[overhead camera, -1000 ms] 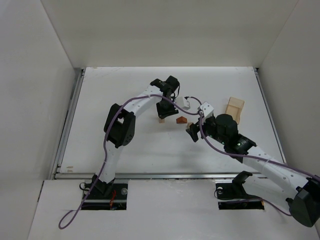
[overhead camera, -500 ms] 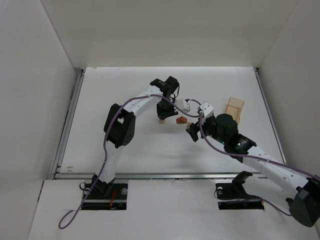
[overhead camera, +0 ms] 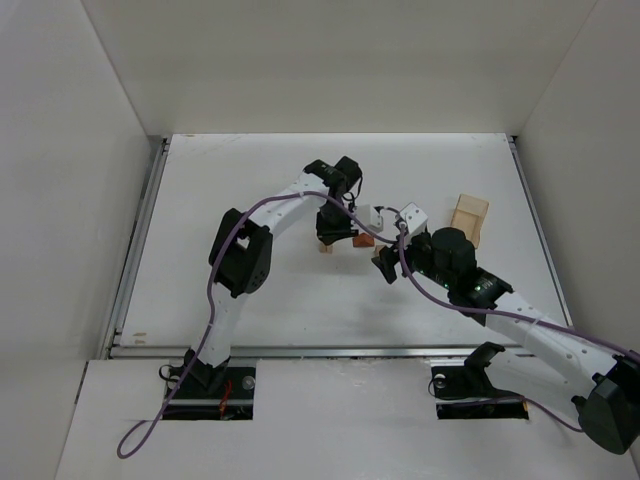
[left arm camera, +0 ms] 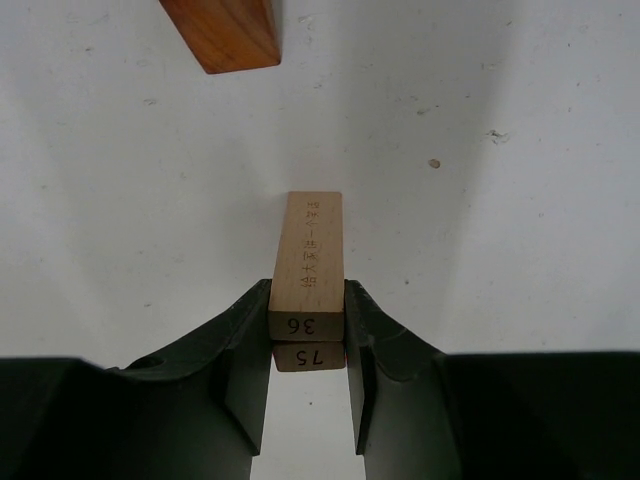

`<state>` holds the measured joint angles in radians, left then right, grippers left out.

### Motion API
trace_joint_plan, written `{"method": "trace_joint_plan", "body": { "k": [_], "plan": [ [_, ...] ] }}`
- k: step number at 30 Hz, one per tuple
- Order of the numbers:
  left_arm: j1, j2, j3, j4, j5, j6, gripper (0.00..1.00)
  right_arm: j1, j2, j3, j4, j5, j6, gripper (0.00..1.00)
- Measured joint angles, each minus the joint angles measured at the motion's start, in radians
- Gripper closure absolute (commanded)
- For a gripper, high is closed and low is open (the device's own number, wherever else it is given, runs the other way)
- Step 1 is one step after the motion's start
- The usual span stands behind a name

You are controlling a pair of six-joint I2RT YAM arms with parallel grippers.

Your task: Build the wood block tower

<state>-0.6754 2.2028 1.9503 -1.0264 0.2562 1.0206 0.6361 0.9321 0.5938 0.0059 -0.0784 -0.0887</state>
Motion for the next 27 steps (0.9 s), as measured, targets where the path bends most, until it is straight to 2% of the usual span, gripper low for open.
{"method": "trace_joint_plan", "body": {
  "k": [5, 12, 19, 27],
  "plan": [
    [-0.004, -0.002, -0.020, -0.010, 0.008, 0.005, 0.62, 0.000, 0.000, 0.000, 0.000, 0.000, 0.000, 0.13],
    [-0.003, -0.002, -0.027, -0.023, 0.006, 0.006, 0.61, 0.000, 0.000, 0.000, -0.006, 0.000, 0.000, 0.13],
    [-0.004, -0.002, -0.027, -0.021, 0.006, 0.005, 0.48, 0.000, 0.000, 0.000, -0.006, 0.000, 0.000, 0.13],
    [-0.004, -0.002, -0.027, -0.014, 0.003, -0.013, 0.44, 0.000, 0.000, 0.000, -0.006, 0.000, 0.000, 0.13]
  ]
}}
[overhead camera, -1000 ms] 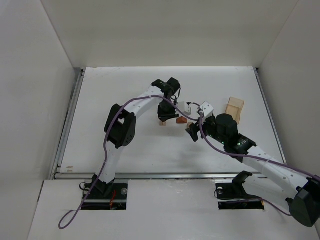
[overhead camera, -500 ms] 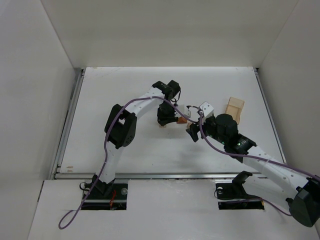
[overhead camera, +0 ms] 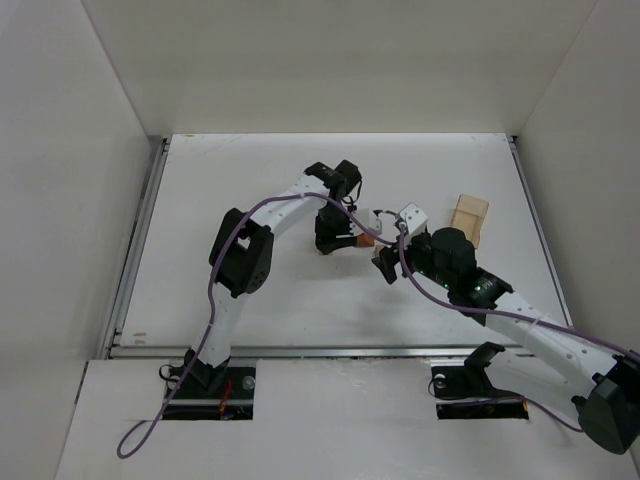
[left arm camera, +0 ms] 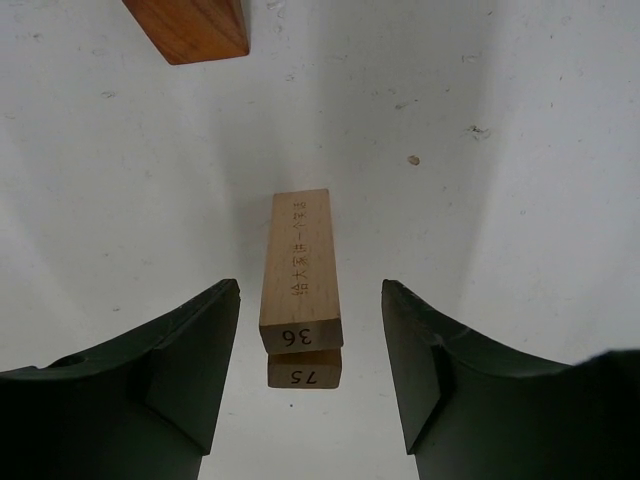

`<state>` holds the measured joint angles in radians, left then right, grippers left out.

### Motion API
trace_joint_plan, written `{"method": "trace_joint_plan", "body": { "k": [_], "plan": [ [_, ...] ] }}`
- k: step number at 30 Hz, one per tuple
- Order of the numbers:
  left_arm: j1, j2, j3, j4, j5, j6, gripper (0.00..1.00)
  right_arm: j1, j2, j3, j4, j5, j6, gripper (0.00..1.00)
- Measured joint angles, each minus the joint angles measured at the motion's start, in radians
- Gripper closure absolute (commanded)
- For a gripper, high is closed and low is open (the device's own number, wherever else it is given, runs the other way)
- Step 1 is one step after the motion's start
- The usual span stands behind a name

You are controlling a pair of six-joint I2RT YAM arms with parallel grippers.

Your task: Build the wood block tower

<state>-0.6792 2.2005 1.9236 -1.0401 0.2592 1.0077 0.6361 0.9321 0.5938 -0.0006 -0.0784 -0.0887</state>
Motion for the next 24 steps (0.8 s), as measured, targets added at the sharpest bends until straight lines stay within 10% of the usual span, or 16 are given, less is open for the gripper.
{"method": "trace_joint_plan", "body": {
  "k": [24],
  "plan": [
    [0.013, -0.071, 0.104, 0.037, 0.101, -0.123, 0.43, 0.000, -0.068, 0.031, 0.007, 0.009, 0.046, 0.13]
  ]
}}
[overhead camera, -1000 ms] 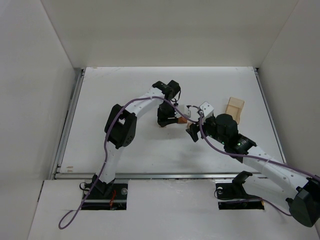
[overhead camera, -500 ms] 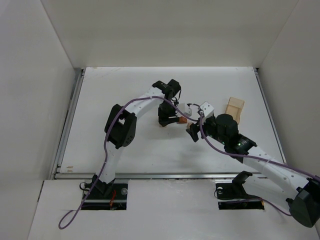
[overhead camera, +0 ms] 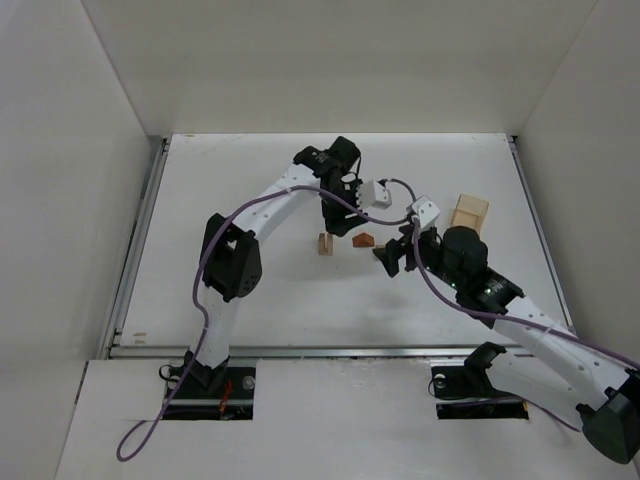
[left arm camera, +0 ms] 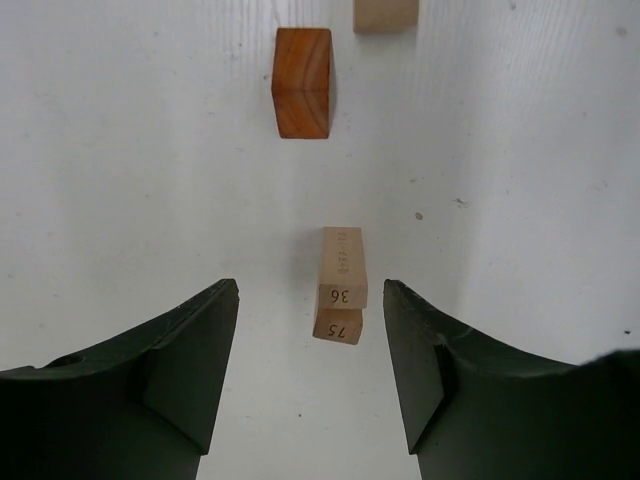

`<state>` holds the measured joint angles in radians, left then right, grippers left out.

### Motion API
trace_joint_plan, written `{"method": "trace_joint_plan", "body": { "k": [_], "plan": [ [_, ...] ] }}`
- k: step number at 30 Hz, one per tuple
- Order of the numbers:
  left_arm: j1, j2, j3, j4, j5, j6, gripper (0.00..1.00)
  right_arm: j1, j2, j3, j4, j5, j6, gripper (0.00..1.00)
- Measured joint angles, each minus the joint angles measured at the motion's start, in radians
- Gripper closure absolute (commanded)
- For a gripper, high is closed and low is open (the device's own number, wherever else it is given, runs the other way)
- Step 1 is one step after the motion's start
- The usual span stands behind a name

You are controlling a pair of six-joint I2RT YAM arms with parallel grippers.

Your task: Build the wood block tower

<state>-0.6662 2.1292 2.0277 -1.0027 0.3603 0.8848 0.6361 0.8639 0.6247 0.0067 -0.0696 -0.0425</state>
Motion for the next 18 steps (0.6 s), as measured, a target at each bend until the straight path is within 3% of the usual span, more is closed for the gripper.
{"method": "trace_joint_plan", "body": {
  "k": [6, 8, 14, 18],
  "plan": [
    [0.045, -0.096, -0.011, 0.062, 0.076, -0.097, 0.43, 0.000, 0.004, 0.075, 0.017, 0.046, 0.083, 0.13],
    [0.081, -0.172, -0.088, 0.125, 0.089, -0.151, 0.43, 0.000, 0.021, 0.086, 0.045, 0.056, 0.115, 0.15],
    [0.217, -0.452, -0.398, 0.324, 0.048, -0.277, 0.56, 0.001, 0.191, 0.114, 0.068, 0.078, 0.218, 0.26],
    [0.235, -0.571, -0.621, 0.449, -0.022, -0.330, 0.63, 0.002, 0.346, 0.172, 0.044, 0.094, 0.286, 0.41]
  ]
}}
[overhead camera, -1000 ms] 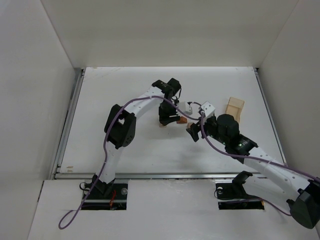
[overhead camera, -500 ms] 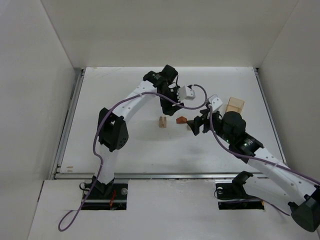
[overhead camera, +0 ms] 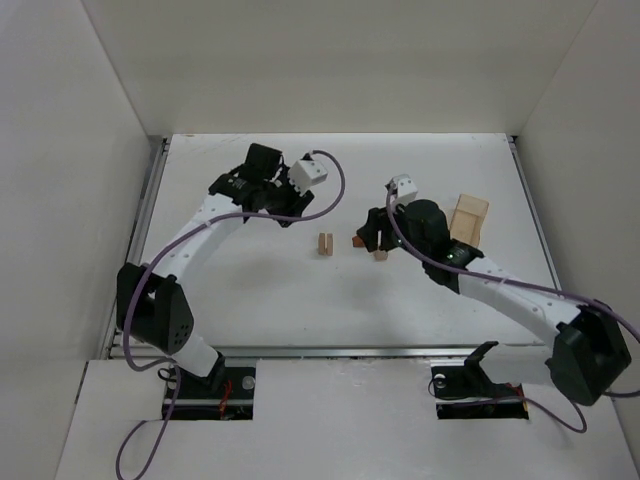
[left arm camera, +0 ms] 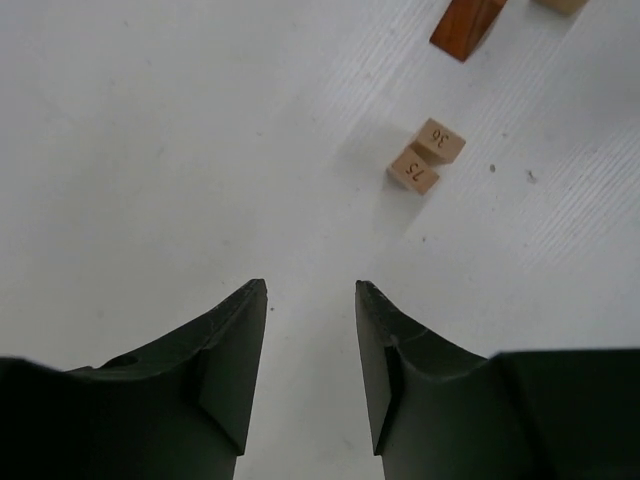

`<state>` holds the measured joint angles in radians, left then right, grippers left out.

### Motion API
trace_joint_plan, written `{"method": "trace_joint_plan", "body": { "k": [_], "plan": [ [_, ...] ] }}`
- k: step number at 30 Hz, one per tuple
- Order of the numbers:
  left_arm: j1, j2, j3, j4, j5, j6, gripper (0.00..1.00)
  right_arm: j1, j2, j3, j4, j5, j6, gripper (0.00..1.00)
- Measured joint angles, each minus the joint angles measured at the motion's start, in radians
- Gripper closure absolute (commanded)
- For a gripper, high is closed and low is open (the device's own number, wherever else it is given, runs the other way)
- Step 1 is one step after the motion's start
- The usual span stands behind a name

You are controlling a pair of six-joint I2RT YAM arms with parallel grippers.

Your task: Build the wood block tower

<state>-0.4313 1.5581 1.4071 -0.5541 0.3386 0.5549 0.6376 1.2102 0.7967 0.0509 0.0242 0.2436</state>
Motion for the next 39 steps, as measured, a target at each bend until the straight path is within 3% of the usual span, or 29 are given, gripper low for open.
{"method": "trace_joint_plan", "body": {
  "k": [5, 13, 22, 39],
  "plan": [
    [-0.013, 0.016, -0.184, 0.113, -0.055, -0.096, 0.64, 0.001, 0.147, 0.078, -0.018, 0.057, 0.083, 0.62],
    [-0.012, 0.090, -0.259, 0.265, -0.063, -0.248, 0.65, 0.001, 0.318, 0.132, -0.021, 0.034, 0.166, 0.94],
    [-0.012, 0.115, -0.347, 0.371, -0.008, -0.347, 0.65, 0.005, 0.430, 0.142, -0.019, -0.018, 0.221, 0.96],
    [-0.023, 0.193, -0.354, 0.465, 0.002, -0.447, 0.63, 0.012, 0.585, 0.228, 0.031, -0.064, 0.251, 0.98]
  ]
}}
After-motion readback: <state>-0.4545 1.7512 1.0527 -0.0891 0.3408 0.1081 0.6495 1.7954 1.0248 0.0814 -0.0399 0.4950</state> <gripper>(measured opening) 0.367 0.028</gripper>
